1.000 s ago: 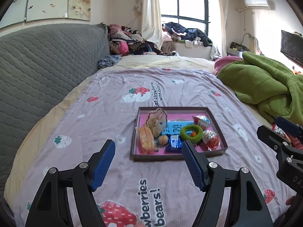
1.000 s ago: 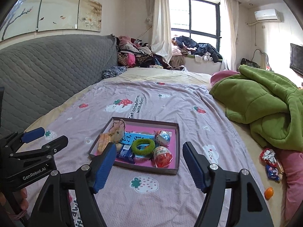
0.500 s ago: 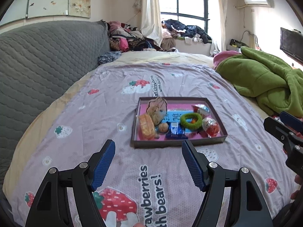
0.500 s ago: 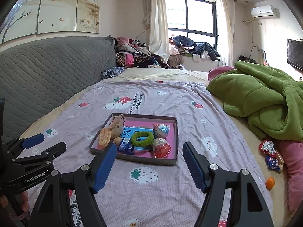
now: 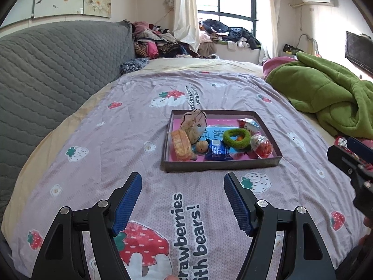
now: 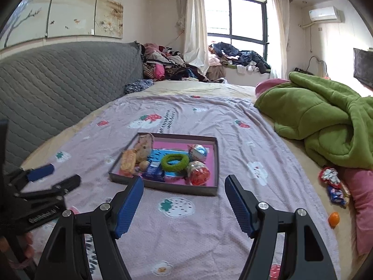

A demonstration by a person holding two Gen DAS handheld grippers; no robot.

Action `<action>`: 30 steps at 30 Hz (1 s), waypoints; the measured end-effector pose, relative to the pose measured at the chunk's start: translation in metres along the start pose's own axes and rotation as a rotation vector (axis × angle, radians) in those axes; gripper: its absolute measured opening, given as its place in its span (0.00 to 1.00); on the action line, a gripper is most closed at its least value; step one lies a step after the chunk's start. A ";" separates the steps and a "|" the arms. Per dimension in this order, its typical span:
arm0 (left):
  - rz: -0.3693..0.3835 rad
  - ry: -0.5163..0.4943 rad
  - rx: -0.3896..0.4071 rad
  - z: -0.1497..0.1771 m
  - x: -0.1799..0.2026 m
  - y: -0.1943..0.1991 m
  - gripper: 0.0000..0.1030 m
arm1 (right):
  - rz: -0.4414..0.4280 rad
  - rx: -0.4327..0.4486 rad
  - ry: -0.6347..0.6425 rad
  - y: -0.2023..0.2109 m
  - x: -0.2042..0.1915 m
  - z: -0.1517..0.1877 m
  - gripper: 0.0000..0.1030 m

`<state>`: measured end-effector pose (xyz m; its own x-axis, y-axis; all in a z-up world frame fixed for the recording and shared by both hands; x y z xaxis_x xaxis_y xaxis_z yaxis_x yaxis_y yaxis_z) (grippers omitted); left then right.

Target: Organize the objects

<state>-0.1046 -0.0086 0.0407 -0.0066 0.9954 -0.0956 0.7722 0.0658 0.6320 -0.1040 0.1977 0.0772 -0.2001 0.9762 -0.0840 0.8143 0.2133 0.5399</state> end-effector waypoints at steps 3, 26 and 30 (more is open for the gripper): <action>-0.001 0.001 -0.008 0.004 -0.001 -0.003 0.72 | 0.006 -0.017 -0.001 -0.005 0.002 0.009 0.70; -0.009 0.005 -0.060 0.048 -0.004 -0.045 0.72 | -0.008 -0.044 0.008 -0.042 -0.008 0.065 0.70; -0.003 0.005 -0.066 0.052 -0.003 -0.049 0.72 | -0.001 -0.045 0.002 -0.046 -0.006 0.066 0.70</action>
<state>-0.1095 -0.0185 -0.0301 -0.0122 0.9955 -0.0939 0.7283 0.0732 0.6813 -0.1042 0.1848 -0.0027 -0.2026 0.9758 -0.0829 0.7884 0.2127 0.5772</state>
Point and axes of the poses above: each gripper's, at about its wrist camera, not at the fingertips, and y roughly against the way its jaws point, x to its right, z to its underside, the point moved 6 cm from there along -y, roughly the way its jaws point, and after that the axes turned 7 degrees about -y, right-handed, at the moved point
